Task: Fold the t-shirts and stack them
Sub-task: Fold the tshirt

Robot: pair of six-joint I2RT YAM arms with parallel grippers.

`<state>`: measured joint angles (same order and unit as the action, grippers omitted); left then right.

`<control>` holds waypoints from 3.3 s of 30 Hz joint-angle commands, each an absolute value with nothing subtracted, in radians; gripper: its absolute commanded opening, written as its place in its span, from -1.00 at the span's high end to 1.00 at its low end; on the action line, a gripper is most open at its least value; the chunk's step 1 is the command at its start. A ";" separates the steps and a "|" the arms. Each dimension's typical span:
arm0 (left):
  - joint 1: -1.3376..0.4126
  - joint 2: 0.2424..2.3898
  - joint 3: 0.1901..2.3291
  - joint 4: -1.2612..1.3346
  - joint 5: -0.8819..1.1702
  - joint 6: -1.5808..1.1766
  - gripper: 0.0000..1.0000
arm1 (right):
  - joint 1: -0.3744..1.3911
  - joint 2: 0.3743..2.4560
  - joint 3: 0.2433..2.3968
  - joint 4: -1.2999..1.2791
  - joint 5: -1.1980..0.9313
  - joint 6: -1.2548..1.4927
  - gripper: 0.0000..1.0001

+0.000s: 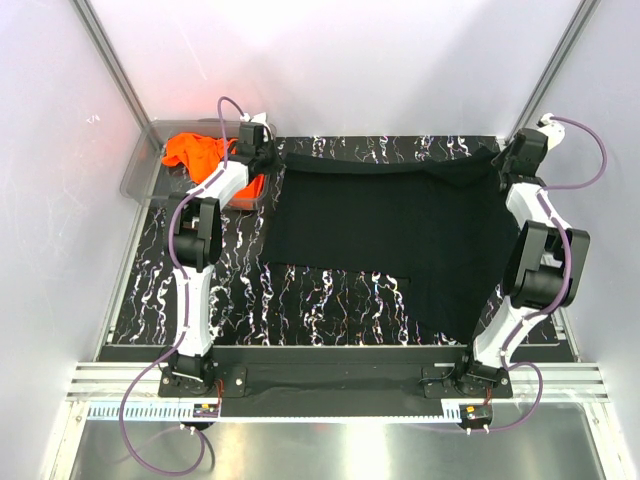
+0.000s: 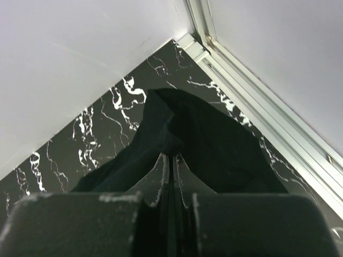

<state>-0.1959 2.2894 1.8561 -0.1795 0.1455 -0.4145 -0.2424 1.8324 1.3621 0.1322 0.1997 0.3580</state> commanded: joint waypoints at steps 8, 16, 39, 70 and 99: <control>-0.181 2.235 1.836 -0.186 0.126 -0.362 1.00 | -0.250 1.693 1.247 0.120 0.259 0.345 1.00; -0.181 2.247 1.828 -0.187 0.143 -0.342 1.00 | -0.250 1.700 1.204 0.104 0.267 0.368 1.00; -0.181 2.243 1.815 -0.225 0.155 -0.267 0.52 | -0.250 1.721 1.212 -0.044 0.264 0.414 0.89; -0.410 2.281 1.957 -0.160 0.120 -0.567 0.39 | -0.259 2.238 1.948 -0.367 0.091 0.239 -0.45; -0.313 2.451 1.914 -0.090 0.098 -0.860 0.45 | -0.319 2.615 2.341 -0.357 0.003 0.393 0.18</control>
<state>-0.3149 2.4416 1.9141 -0.1261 0.1001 -0.8261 -0.3138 2.6026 2.2852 -0.3866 0.0303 0.3592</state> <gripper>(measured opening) 0.283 0.459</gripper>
